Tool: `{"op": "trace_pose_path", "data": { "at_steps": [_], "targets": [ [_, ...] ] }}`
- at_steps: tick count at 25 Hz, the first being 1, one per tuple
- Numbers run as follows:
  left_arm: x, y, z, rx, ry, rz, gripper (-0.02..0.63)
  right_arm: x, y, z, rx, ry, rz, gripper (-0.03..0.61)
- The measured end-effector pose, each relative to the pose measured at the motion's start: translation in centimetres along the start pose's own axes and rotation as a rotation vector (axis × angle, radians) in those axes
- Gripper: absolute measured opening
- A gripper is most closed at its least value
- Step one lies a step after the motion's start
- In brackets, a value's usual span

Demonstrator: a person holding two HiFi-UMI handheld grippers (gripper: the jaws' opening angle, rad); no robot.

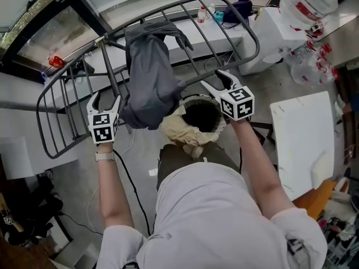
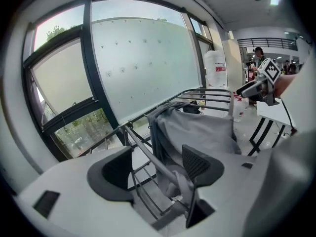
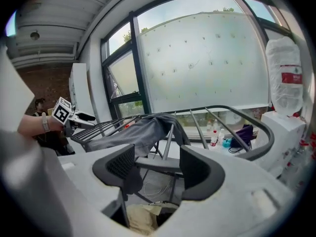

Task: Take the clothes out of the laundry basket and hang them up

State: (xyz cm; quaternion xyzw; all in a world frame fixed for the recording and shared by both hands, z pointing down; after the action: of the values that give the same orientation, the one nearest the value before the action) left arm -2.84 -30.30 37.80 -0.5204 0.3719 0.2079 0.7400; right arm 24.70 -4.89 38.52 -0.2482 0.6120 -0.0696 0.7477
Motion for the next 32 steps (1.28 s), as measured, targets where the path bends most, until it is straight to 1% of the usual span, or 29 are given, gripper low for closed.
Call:
{"op": "trace_pose_path", "data": {
  "at_steps": [5, 9, 14, 23, 32],
  "targets": [
    [-4.3, 4.4, 5.8, -0.003, 0.029, -0.008, 0.304, -6.1, 2.9, -1.9, 0.062, 0.018, -0.064, 0.270],
    [-8.8, 7.4, 9.3, -0.010, 0.085, -0.056, 0.304, -11.0, 4.3, -4.1, 0.113, 0.048, -0.135, 0.270],
    [-13.6, 9.6, 12.5, -0.009, 0.153, -0.115, 0.304, -17.6, 4.8, -7.0, 0.188, 0.072, -0.238, 0.270],
    [-20.6, 11.7, 14.9, -0.038, 0.268, -0.196, 0.304, -28.9, 3.9, -11.1, 0.251, 0.127, -0.453, 0.270],
    [-28.6, 14.5, 16.7, -0.091, 0.352, -0.297, 0.304, -40.6, 1.3, -14.1, 0.268, 0.216, -0.667, 0.270]
  ]
}}
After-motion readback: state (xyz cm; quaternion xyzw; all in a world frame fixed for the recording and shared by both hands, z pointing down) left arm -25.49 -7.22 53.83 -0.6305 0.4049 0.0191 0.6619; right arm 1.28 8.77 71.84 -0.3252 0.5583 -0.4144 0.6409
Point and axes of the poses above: the fingertips, and each gripper's own axes: y backward along the fingers, z to its right, x out of its top, the point moved 2 cm from there along y, backward along the fingers, and after that the axes turned 7 degrees about -x, right-handed, at the moved point
